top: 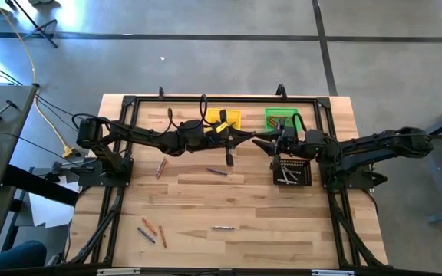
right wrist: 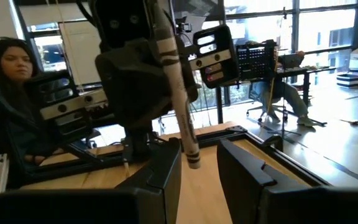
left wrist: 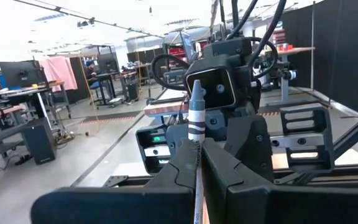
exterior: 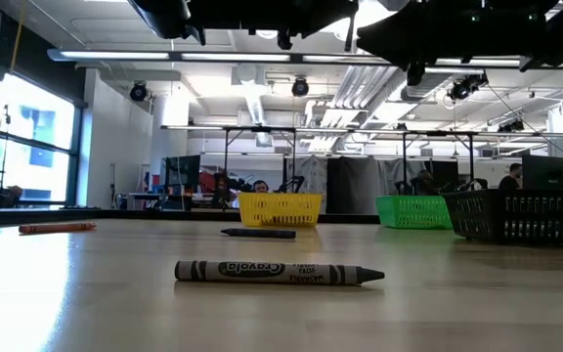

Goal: Sort crayons
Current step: Put the gray crayon into the black bin

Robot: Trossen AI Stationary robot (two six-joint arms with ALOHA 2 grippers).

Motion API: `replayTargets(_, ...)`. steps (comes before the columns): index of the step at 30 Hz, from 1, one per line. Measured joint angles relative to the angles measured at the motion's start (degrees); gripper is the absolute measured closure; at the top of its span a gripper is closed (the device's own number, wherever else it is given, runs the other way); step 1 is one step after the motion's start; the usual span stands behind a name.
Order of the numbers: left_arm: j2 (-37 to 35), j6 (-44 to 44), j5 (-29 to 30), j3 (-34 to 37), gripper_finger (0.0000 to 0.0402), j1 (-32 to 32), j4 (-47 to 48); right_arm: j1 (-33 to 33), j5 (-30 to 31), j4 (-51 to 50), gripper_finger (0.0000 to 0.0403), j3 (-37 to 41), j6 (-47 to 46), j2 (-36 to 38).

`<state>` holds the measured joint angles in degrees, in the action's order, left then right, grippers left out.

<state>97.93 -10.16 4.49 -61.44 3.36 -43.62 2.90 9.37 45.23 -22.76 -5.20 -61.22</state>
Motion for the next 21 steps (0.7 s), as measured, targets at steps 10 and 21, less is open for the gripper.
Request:
replayTargets(10, 0.0, 0.0, 0.0, 0.0, 0.0401, 0.0, 0.0, 0.0, 0.1, 9.6, 0.0304, -0.1, -0.3, -6.4)
replayTargets(21, 0.0, -0.1, 0.0, 0.0, 0.0401, 0.0, 0.2, 0.0, -0.2, 10.8, 0.0304, -3.5, -0.3, -11.0)
